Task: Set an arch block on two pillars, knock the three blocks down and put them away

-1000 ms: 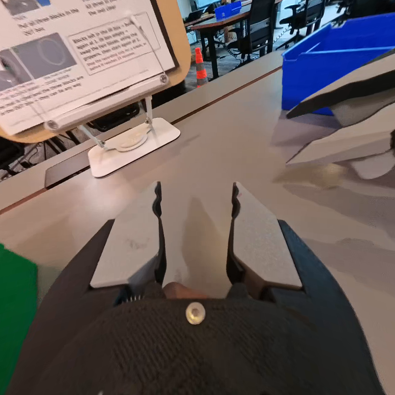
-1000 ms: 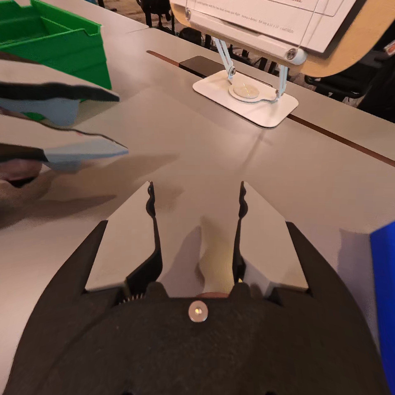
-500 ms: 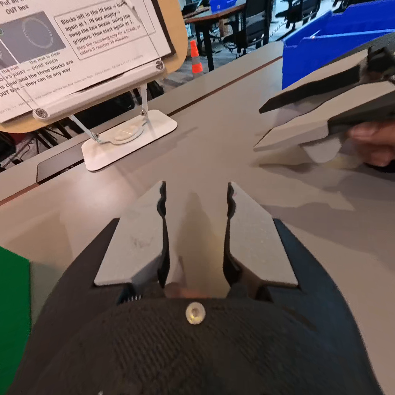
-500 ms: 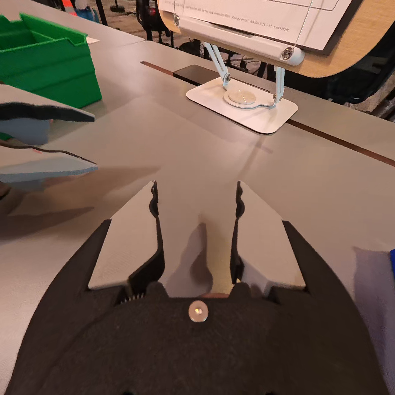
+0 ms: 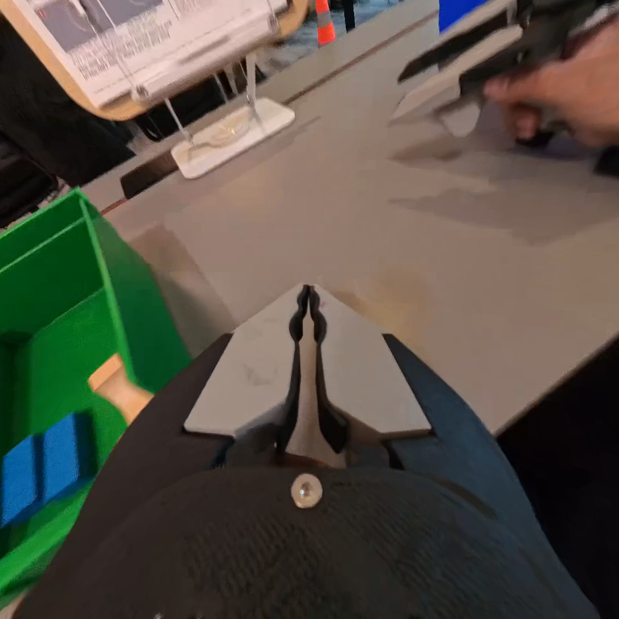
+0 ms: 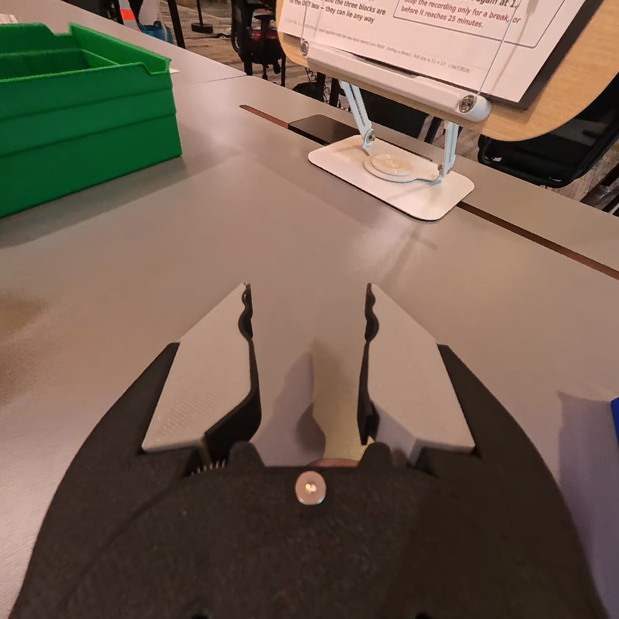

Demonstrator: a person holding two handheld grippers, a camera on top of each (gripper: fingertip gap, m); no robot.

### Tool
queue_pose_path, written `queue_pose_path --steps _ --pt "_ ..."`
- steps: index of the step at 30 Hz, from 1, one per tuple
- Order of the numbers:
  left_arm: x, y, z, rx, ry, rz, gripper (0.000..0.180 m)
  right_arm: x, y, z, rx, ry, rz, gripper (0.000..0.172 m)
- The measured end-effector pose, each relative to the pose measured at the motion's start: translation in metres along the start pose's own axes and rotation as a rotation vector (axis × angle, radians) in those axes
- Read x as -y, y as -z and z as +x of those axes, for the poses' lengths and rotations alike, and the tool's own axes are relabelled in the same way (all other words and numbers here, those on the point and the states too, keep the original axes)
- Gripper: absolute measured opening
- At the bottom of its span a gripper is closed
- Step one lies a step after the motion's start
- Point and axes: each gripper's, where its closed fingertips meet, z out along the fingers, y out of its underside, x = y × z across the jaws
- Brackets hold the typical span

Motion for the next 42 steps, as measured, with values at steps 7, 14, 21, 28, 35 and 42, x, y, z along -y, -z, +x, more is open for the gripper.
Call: queue_pose_path --steps 7,14,21,28,35,42 --pt "-0.102 0.067 -0.08 0.104 0.057 -0.445 0.0 0.002 0.003 -0.001 -0.019 0.032 0.008 0.061" --pt "-0.127 0.054 -0.144 0.24 0.113 -0.49 0.0 0.002 0.003 -0.004 -0.028 0.053 0.005 0.06" --pt "-0.14 0.053 -0.198 0.426 0.085 -0.544 0.0 0.001 0.004 -0.007 -0.032 0.067 0.003 0.059" --pt "-0.133 0.055 -0.231 0.484 0.163 -0.47 0.0 0.0 0.002 -0.009 -0.036 0.101 -0.009 0.059" --pt "-0.062 0.019 -0.216 0.286 0.201 -0.359 0.022 -0.001 0.0 -0.01 -0.022 0.087 -0.015 0.059" --pt "-0.08 -0.061 -0.22 0.168 0.303 -0.608 0.051 -0.004 0.001 -0.011 -0.035 0.101 -0.018 0.059"
